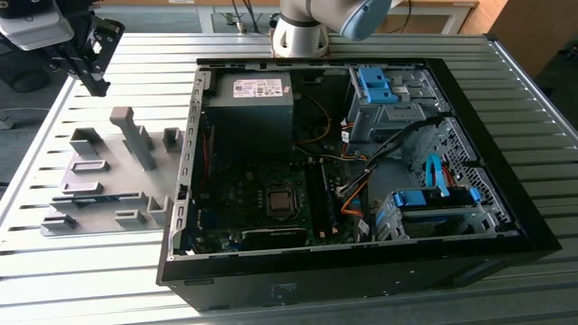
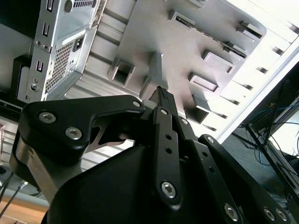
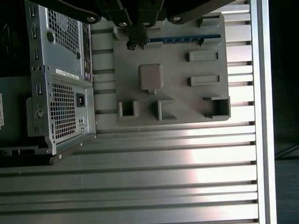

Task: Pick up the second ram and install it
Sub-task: 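Reach for the second ram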

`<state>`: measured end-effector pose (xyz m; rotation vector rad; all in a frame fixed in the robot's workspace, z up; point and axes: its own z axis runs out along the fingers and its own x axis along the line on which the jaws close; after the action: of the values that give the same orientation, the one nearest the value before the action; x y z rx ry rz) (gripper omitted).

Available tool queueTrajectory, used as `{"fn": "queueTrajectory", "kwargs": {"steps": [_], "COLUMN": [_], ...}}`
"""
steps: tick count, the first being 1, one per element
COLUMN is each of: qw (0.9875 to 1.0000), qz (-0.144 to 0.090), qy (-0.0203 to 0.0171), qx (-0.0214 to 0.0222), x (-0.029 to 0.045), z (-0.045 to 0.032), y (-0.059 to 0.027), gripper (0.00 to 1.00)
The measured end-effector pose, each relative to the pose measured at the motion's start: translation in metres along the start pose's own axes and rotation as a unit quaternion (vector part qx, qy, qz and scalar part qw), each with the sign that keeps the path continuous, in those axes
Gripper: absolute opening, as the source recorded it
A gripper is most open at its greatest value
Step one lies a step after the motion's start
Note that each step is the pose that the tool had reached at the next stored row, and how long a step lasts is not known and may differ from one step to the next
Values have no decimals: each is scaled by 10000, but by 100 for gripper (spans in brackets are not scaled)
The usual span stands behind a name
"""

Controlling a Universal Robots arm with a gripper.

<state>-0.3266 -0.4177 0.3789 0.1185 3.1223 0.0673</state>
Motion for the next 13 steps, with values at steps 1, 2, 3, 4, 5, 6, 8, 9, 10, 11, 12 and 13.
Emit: {"fn": "queueTrajectory", "kwargs": {"steps": [1,2,3,4,5,6,8,9,10,11,12,13], "qw": [10000,10000,10000,10000,10000,10000,10000,10000,10000,10000,10000,10000], "qz": [1,0,0,1,1,0,1,1,1,1,1,1], "qy": [0,0,0,0,0,0,0,0,0,0,0,0], "qx": [0,0,0,0,0,0,0,0,0,0,0,0], "x": [1,2,2,2,2,2,2,2,2,3,3,3], "z": [0,0,0,0,0,0,0,0,0,0,0,0], "y": [0,0,0,0,0,0,0,0,0,0,0,0], "gripper": [10,10,10,10,10,10,10,10,10,10,10,10]}}
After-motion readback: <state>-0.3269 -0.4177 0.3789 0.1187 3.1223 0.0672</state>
